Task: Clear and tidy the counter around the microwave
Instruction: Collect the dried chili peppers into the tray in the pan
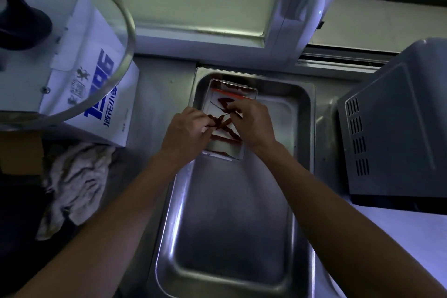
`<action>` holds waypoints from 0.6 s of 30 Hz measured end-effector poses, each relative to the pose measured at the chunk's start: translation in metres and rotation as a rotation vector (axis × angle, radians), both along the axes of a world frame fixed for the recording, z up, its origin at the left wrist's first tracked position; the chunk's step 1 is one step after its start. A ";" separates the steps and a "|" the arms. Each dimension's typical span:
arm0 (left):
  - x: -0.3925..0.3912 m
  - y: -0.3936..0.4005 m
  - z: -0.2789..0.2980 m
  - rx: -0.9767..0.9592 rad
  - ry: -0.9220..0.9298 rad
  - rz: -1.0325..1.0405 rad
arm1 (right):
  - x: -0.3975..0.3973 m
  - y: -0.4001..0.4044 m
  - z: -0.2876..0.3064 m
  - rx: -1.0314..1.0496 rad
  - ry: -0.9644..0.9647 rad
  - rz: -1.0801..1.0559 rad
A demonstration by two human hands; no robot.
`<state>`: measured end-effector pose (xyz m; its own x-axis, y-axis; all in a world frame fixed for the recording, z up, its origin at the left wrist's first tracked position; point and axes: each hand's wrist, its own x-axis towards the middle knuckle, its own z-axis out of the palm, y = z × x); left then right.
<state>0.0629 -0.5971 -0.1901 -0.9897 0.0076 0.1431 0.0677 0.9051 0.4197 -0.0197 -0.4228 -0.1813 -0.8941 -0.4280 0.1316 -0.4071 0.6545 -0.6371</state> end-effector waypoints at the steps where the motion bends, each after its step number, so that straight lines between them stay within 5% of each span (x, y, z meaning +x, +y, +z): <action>1: 0.002 0.000 0.000 -0.011 -0.008 0.000 | -0.003 -0.003 0.000 0.007 0.028 0.011; 18: 0.083 0.092 0.067 -0.103 -0.260 0.033 | 0.109 0.118 0.048 0.165 -0.099 -0.005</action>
<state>0.1458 -0.5055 -0.1231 -0.9931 -0.0235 -0.1152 -0.0600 0.9439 0.3248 0.0897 -0.3044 -0.1338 -0.9012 -0.4323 -0.0293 -0.3442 0.7553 -0.5577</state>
